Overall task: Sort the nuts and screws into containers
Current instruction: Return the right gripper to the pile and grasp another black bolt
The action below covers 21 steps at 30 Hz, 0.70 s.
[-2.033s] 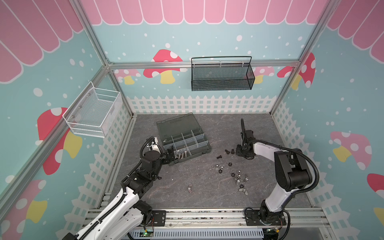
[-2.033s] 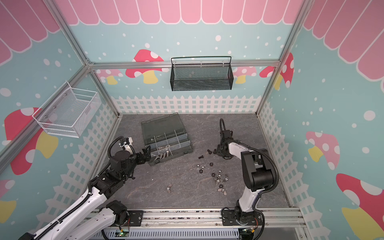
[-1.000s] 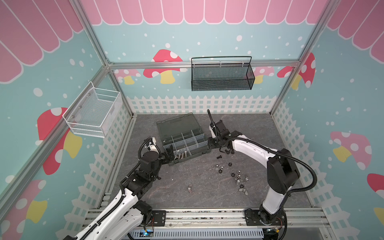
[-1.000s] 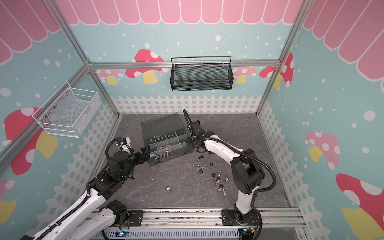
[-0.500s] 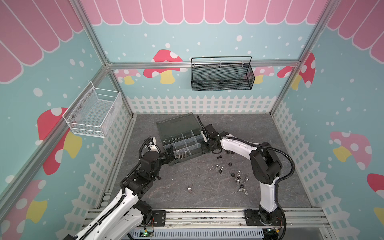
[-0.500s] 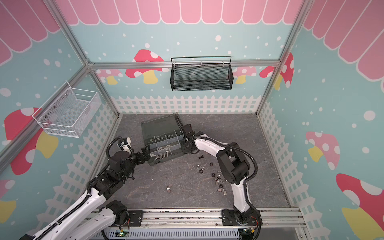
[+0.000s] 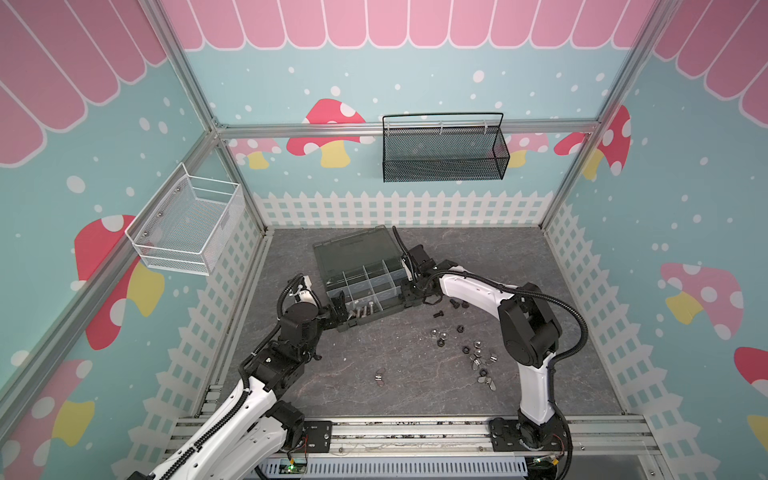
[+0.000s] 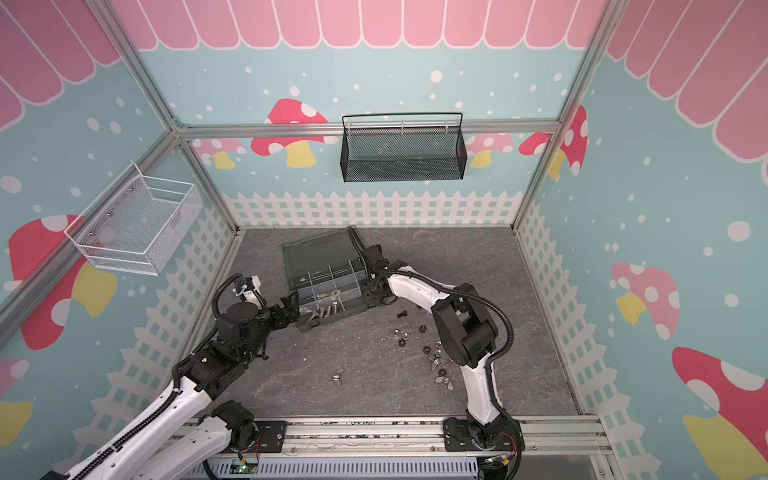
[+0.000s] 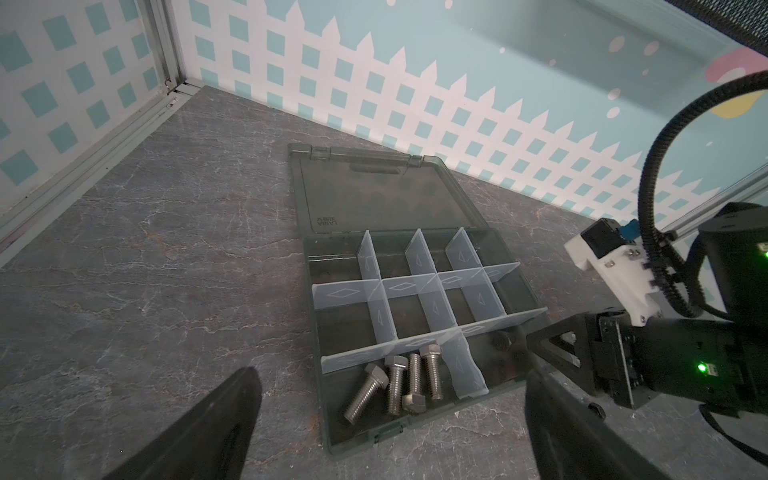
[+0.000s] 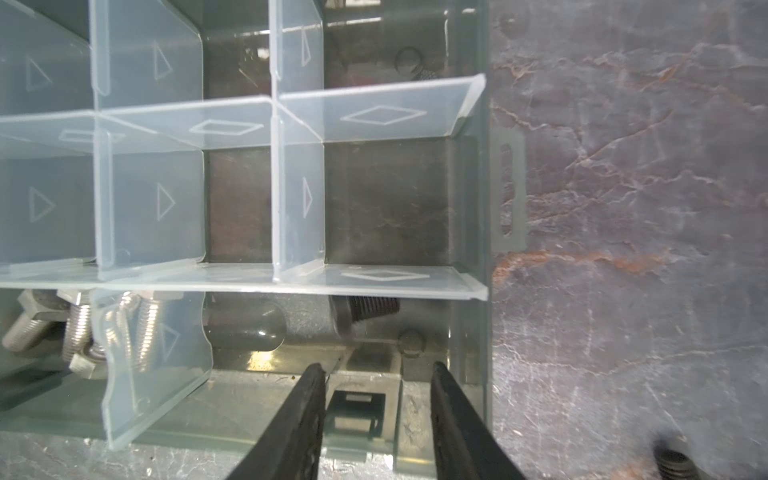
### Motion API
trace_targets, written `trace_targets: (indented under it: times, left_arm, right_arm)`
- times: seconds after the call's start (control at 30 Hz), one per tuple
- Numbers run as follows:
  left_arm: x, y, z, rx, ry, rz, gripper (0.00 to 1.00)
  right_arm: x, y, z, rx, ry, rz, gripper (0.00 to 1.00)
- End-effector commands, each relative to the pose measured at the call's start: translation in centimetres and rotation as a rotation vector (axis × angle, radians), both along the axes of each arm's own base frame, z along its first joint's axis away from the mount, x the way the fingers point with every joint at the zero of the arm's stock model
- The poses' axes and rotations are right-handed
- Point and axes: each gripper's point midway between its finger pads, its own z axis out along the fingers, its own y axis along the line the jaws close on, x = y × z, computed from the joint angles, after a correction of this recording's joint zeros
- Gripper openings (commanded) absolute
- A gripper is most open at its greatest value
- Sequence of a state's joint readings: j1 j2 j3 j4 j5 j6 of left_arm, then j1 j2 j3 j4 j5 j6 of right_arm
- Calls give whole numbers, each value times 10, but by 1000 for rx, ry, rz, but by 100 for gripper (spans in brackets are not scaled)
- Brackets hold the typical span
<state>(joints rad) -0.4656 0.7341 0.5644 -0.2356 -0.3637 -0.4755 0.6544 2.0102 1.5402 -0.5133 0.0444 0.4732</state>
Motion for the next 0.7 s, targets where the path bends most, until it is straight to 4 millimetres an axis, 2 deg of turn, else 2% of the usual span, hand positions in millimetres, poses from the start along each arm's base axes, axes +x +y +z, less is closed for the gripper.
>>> trace_targets:
  times: [0.0, 0.03, 0.07, 0.1, 0.27, 0.47, 0.67]
  left_arm:
    - [-1, 5, 7, -12, -10, 23, 99]
    - [-1, 5, 7, -12, -9, 23, 99]
    - [-1, 5, 8, -13, -9, 22, 99]
    - [-1, 5, 8, -14, -10, 22, 99]
    - [-2, 6, 7, -14, -9, 27, 99]
    - [-1, 6, 10, -7, -12, 26, 99]
    - [-2, 5, 12, -13, -16, 23, 99]
  right_arm:
    - [-2, -11, 31, -15, -60, -15, 45]
    - [-3, -15, 37, -23, -75, -24, 45]
    - [-4, -20, 34, -41, -75, -32, 46]
    - [-5, -24, 50, -32, -107, -42, 46]
    - [-15, -59, 66, -93, -153, -114, 48]
    - [-31, -112, 66, -118, -146, -231, 48]
    - [-41, -160, 52, -118, -103, -328, 48]
